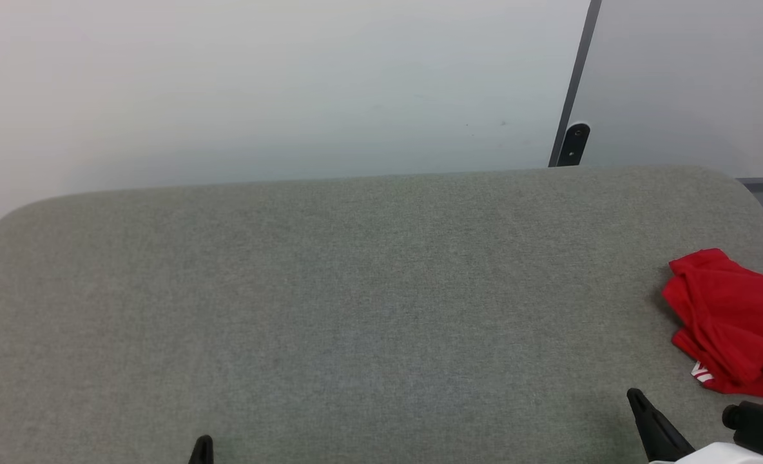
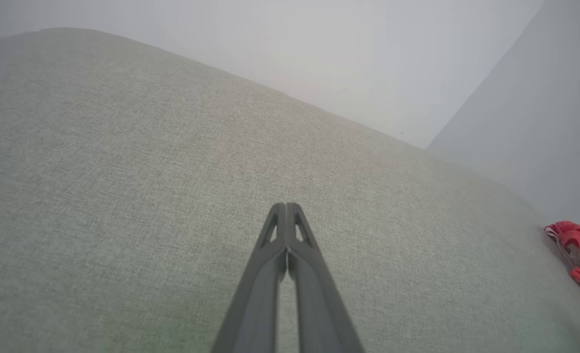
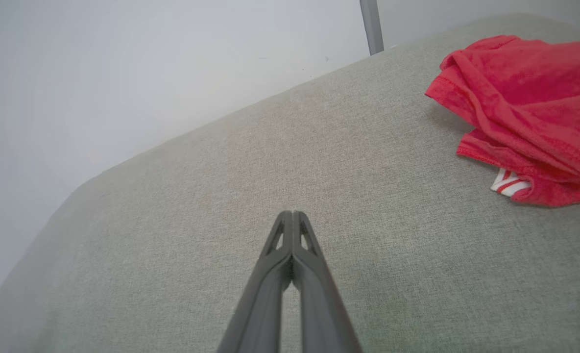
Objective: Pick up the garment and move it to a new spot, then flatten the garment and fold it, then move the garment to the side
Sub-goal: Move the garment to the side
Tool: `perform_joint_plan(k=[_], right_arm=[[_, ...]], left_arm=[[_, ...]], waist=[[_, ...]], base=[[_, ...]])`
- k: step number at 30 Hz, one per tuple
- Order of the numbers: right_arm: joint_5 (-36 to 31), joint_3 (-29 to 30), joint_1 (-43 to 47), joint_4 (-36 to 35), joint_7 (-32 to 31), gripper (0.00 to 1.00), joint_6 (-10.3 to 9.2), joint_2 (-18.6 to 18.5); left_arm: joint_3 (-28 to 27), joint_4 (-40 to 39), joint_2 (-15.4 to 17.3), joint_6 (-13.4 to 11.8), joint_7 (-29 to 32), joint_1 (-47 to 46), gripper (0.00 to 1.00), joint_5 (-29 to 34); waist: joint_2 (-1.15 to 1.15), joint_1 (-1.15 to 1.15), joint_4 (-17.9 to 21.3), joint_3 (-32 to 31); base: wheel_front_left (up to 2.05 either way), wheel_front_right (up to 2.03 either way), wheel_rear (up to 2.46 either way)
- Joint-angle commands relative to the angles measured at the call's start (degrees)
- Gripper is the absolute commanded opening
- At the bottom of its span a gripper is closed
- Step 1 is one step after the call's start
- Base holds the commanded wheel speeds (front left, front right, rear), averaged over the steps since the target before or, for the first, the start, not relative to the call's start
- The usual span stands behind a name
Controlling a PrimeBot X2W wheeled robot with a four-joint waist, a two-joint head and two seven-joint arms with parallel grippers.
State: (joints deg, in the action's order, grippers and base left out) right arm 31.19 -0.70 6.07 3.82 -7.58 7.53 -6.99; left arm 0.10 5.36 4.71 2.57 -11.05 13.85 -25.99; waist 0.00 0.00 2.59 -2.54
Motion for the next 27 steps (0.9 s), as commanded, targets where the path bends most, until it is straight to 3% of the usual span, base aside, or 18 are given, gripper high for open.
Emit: perform_joint_plan(k=[1,27], right_arm=[[2.6,0.5,-2.0,-0.3,0.2,0.00,-0.01,0.0],[21.8,2.8,-5.6,3.0,0.5,0.00,-0.02,1.3]], left_arm=[[-0.4,-0.3,0.1,0.4,0.5,-1.7,0.00,-2.8],[-2.3,2.6,-0.3,1.9,6.0,-7.9,0.00,-23.8]], waist=[[0.00,0.00,0.0,0.0],[0.00,0.00,-0.6,0.7]], base=[[0.00,0.00,0.00],[0.00,0.00,0.00]])
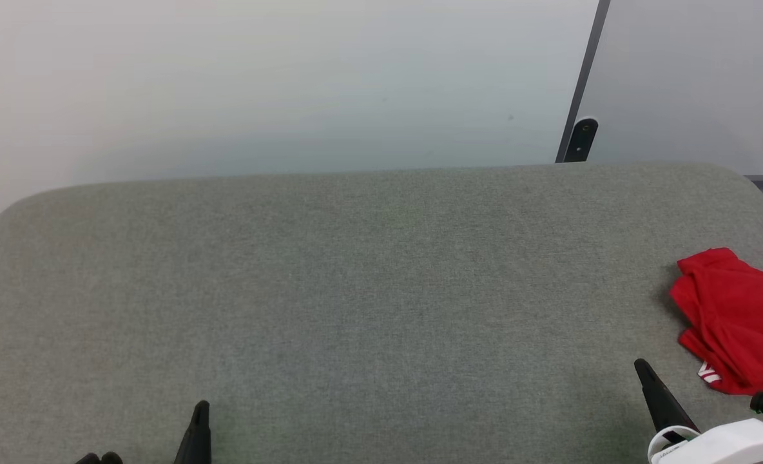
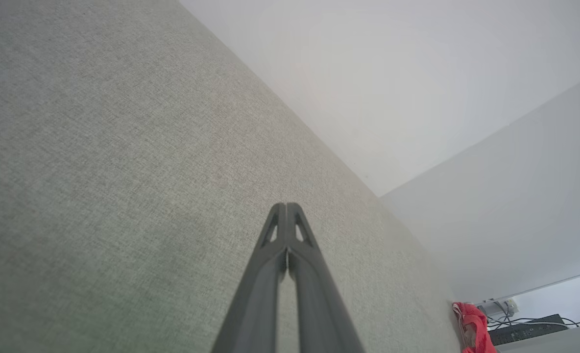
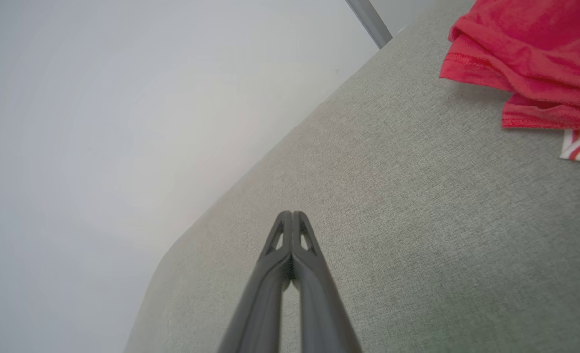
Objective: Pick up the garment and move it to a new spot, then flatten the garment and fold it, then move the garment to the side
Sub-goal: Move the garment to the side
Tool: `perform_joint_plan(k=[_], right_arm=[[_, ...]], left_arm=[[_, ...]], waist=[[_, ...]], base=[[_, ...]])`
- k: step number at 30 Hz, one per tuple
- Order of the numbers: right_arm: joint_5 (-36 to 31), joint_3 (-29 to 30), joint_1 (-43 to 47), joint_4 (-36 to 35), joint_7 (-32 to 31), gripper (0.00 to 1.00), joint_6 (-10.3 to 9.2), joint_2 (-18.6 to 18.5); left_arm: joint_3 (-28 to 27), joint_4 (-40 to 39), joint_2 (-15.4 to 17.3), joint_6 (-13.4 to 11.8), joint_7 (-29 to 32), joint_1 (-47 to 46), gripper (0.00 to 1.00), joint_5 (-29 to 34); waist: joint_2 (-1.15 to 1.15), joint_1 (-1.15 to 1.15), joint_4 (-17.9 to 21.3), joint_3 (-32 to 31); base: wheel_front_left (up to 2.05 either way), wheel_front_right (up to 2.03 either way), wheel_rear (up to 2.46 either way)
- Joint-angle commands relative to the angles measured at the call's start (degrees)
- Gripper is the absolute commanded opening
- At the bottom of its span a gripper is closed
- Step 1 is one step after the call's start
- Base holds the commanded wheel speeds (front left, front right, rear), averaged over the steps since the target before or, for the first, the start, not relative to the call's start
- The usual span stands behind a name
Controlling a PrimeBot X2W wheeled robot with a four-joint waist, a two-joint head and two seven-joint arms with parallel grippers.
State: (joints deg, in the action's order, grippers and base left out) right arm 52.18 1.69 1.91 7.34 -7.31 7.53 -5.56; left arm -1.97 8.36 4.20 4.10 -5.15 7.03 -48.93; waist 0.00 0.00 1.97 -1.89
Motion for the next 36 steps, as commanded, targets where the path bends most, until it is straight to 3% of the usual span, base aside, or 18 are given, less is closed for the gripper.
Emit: perform_joint_plan(k=[1,36], right_arm=[[1.5,0.5,-1.5,-0.3,0.3,0.00,-0.03,0.0],[21.8,2.8,-5.2,3.3,0.6,0.00,-0.04,1.4]], left_arm=[[-0.3,-0.3,0.1,0.4,0.3,-1.3,0.00,-1.6],[-2.5,2.8,-0.5,2.1,6.2,-7.7,0.00,-23.5]], waist=[[0.00,0.00,0.0,0.0],[0.00,0.00,-0.9,0.9]], base=[[0.00,0.00,0.00],[0.00,0.00,0.00]])
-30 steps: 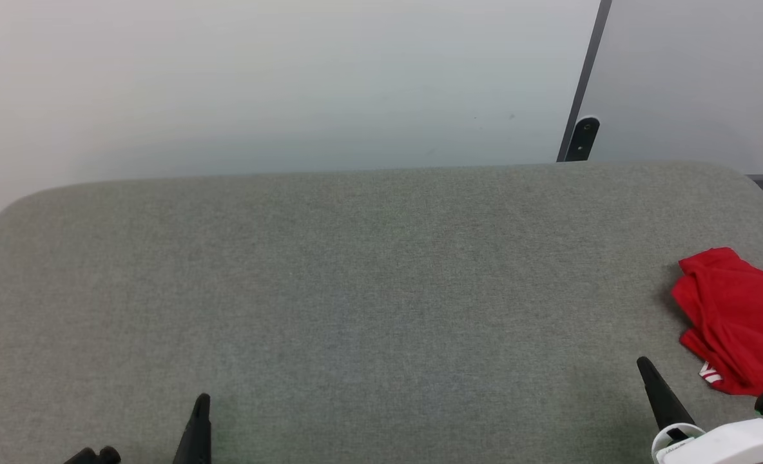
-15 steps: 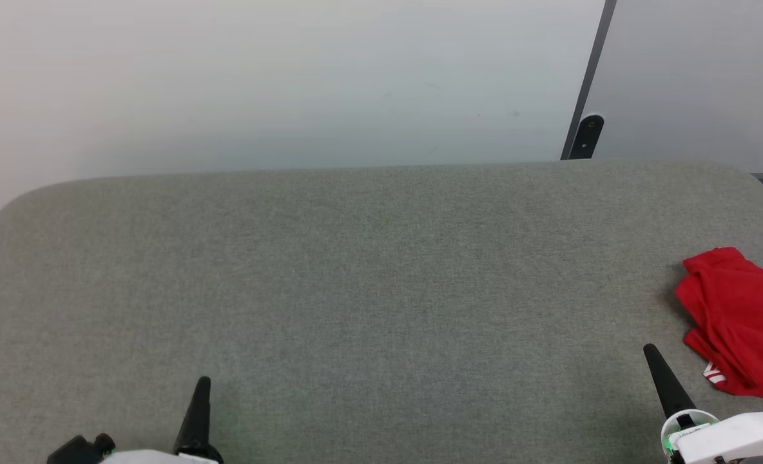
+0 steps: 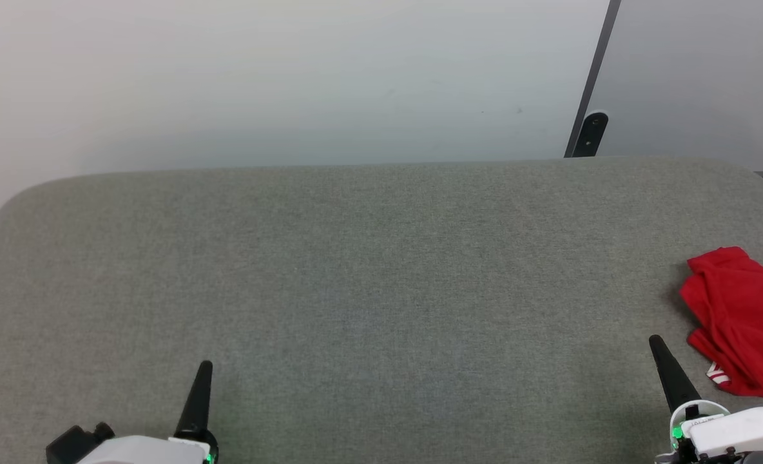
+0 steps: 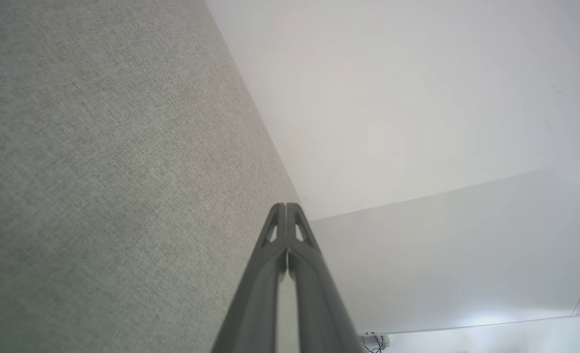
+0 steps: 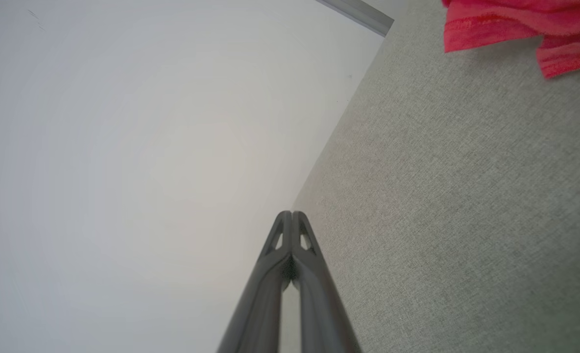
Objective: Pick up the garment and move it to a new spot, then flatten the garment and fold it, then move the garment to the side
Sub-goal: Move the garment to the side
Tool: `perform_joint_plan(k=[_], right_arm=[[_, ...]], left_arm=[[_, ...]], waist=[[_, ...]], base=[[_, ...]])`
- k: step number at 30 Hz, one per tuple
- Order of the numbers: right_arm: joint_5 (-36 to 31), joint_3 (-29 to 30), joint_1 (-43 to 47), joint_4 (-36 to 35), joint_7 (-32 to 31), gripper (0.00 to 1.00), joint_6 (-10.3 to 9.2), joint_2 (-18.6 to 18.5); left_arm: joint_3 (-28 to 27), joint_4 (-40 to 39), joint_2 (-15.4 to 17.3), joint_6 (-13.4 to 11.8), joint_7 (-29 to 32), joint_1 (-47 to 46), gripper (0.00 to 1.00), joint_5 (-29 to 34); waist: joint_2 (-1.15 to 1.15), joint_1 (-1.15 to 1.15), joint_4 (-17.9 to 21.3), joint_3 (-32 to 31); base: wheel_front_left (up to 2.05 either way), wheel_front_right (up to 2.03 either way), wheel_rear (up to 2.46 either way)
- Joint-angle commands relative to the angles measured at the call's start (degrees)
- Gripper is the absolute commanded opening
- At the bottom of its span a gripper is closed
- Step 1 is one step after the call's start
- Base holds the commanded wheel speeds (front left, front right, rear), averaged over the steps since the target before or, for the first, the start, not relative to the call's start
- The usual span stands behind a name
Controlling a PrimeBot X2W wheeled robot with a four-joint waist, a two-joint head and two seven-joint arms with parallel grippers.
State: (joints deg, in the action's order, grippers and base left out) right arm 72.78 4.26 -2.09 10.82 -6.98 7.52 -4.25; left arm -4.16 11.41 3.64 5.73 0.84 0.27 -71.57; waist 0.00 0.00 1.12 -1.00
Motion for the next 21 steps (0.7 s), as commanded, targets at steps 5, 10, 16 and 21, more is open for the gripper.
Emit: perform_joint_plan(k=[5,10,16,21], right_arm=[[3.4,0.5,-1.6,0.2,0.3,0.00,-0.03,0.3],[5.6,0.8,-2.1,0.7,0.3,0.00,-0.04,0.4],[8.2,1.1,-2.5,1.2,0.4,0.00,-0.04,0.6],[10.2,1.4,-2.7,1.5,0.4,0.00,-0.04,0.7]], left_arm=[[-0.5,0.1,0.0,0.7,0.9,-1.9,0.00,-3.4],[-0.8,0.5,-0.1,0.8,1.5,-2.5,0.00,-5.8],[-1.1,0.9,-0.2,1.0,2.3,-3.2,0.00,-8.5],[-1.3,1.2,-0.3,1.2,2.9,-4.0,0.00,-10.7]], waist=[[0.00,0.00,-0.1,0.1],[0.00,0.00,-0.2,0.3],[0.00,0.00,-0.4,0.4],[0.00,0.00,-0.5,0.5]], base=[[0.00,0.00,0.00],[0.00,0.00,0.00],[0.00,0.00,0.00],[0.00,0.00,0.00]])
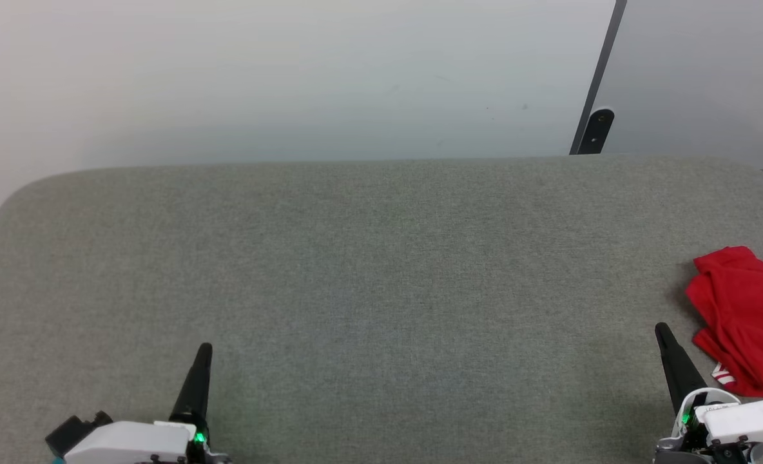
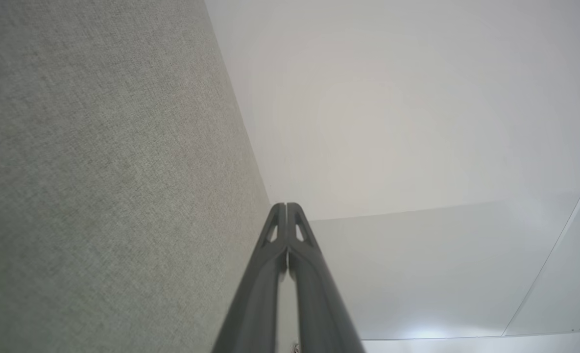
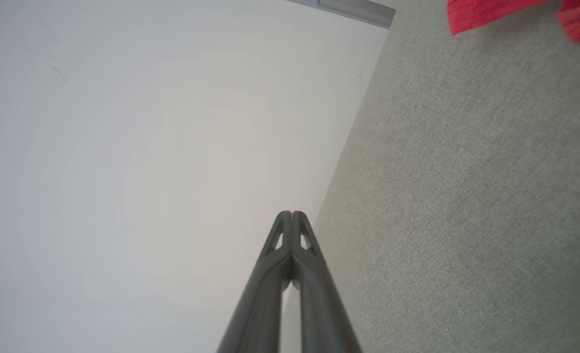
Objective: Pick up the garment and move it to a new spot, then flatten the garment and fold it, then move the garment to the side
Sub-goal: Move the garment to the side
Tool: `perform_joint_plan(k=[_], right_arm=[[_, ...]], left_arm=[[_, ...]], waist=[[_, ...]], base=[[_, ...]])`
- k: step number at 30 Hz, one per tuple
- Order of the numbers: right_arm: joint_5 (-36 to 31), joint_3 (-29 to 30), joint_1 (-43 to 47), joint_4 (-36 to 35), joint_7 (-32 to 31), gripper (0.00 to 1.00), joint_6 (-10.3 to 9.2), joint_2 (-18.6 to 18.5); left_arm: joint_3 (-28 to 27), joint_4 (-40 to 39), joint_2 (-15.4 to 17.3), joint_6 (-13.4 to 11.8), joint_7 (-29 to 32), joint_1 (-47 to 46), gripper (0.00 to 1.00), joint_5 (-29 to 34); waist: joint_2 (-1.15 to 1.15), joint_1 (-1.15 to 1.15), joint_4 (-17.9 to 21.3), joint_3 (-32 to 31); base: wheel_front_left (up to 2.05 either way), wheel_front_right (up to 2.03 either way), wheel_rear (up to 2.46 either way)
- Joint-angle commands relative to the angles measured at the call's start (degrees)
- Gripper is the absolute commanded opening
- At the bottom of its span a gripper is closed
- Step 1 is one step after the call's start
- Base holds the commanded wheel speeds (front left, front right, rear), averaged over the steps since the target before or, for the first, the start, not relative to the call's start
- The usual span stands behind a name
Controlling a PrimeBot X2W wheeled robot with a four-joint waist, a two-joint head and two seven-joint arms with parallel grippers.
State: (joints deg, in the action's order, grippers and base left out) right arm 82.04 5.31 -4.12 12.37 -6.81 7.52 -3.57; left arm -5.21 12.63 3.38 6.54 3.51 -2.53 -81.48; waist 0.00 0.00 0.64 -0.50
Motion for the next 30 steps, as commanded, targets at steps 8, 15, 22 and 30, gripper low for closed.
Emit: perform_joint_plan(k=[8,15,22,30], right_arm=[[3.7,0.6,-1.3,0.5,0.3,0.00,-0.05,0.3],[6.1,0.9,-1.7,1.0,0.2,0.00,-0.05,0.5],[8.8,1.2,-2.2,1.4,0.3,0.00,-0.05,0.7],[10.4,1.3,-2.4,1.8,0.3,0.00,-0.06,0.8]], left_arm=[[-0.5,0.4,-0.1,0.6,1.0,-2.0,0.00,-3.8],[-0.8,0.8,-0.2,0.8,1.8,-2.7,0.00,-6.6],[-1.1,1.2,-0.3,1.0,2.5,-3.5,0.00,-9.2],[-1.3,1.6,-0.4,1.1,3.0,-4.1,0.00,-11.1]], waist=[[0.00,0.00,-0.2,0.2],[0.00,0.00,-0.3,0.4],[0.00,0.00,-0.5,0.5],[0.00,0.00,-0.6,0.7]], base=[[0.00,0.00,0.00],[0.00,0.00,0.00],[0.00,0.00,0.00],[0.00,0.00,0.00]])
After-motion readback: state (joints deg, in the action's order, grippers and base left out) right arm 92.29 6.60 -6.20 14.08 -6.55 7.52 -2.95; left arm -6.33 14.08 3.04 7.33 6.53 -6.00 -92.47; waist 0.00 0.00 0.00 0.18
